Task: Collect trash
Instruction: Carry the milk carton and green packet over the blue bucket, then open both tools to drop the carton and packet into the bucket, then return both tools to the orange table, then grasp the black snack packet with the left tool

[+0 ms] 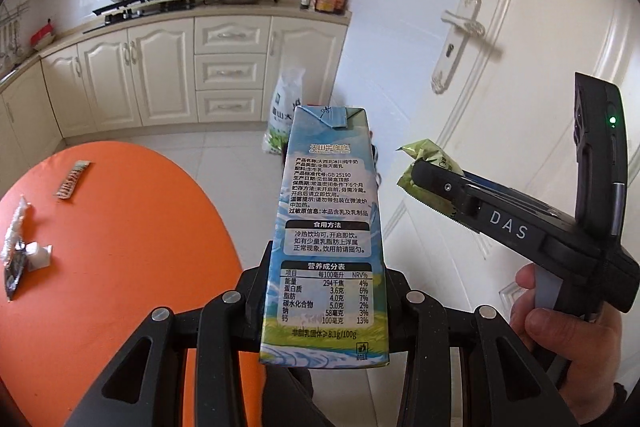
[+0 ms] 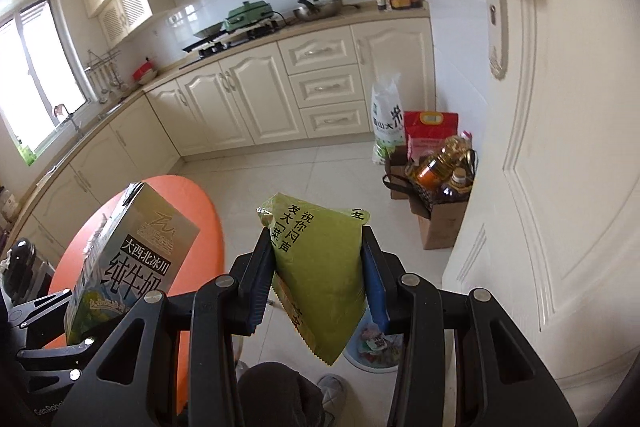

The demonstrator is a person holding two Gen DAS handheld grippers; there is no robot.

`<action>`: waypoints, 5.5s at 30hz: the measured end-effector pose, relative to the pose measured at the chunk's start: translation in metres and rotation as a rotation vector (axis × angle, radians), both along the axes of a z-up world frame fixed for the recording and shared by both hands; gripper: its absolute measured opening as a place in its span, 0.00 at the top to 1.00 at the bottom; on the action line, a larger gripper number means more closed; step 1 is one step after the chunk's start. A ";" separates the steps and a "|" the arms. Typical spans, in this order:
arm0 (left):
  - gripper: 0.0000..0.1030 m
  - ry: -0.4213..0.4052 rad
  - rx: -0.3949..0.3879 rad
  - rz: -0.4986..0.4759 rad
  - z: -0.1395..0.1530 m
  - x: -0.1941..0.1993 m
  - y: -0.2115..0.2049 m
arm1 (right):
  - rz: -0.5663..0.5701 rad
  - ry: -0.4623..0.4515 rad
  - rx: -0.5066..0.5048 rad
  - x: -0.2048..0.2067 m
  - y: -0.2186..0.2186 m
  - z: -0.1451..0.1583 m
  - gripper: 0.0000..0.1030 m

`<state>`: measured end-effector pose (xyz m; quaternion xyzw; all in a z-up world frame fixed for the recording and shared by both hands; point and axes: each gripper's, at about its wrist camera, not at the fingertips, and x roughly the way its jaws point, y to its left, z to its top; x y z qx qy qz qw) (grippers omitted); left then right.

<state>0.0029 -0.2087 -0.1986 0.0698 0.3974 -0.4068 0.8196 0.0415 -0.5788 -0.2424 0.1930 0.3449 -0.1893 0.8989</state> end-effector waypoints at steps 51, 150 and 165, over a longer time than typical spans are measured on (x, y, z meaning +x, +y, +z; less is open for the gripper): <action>0.09 0.083 0.286 0.002 -0.007 0.085 -0.215 | -0.235 0.210 0.229 0.012 -0.101 -0.136 0.00; 0.51 0.073 0.171 0.458 -0.038 0.289 0.229 | 0.876 0.264 -0.098 0.309 0.318 -0.126 0.29; 0.90 0.138 0.022 0.451 -0.036 0.277 0.247 | 0.913 0.236 -0.095 0.298 0.317 -0.122 0.78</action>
